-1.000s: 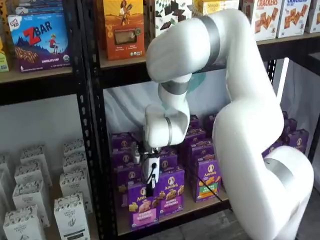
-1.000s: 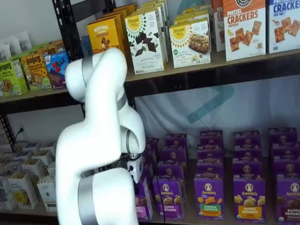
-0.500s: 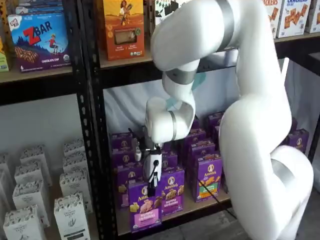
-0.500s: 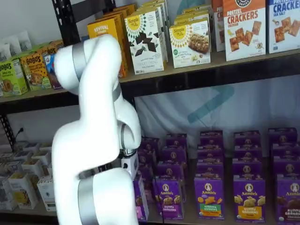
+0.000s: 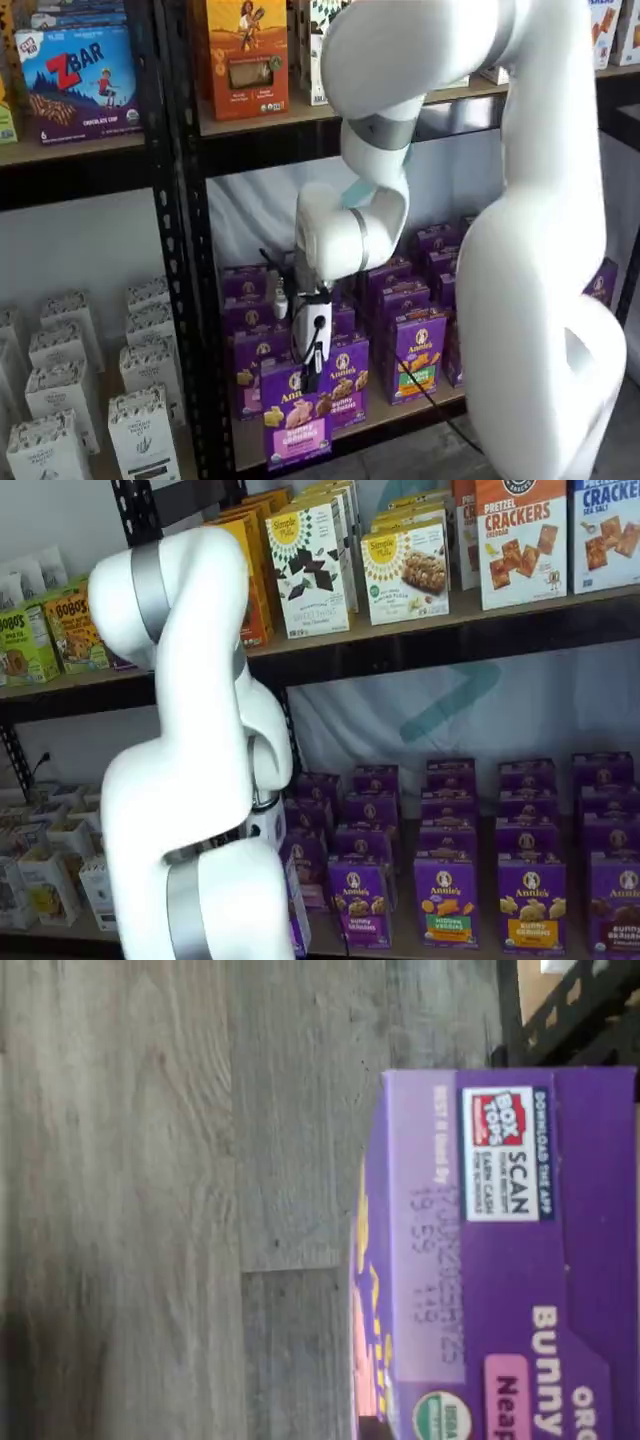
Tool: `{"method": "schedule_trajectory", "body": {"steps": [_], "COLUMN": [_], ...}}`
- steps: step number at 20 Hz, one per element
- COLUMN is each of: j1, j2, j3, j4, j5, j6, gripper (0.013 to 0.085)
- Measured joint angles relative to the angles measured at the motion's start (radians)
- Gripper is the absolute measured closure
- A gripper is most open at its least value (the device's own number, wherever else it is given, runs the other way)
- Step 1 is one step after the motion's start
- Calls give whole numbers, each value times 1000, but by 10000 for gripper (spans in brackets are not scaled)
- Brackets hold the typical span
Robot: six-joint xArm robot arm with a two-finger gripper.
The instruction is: Pick up the purple box with a pink patch in the middle, on the bottom shelf, the first box from the left
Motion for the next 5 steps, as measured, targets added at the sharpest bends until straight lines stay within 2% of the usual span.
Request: {"method": "schedule_trajectory", "body": {"steps": [5], "j1": [-1], "j2": [-80], "j3": [56], "j4": [45], "j5": [31], "j6": [-40], "gripper": [650]}}
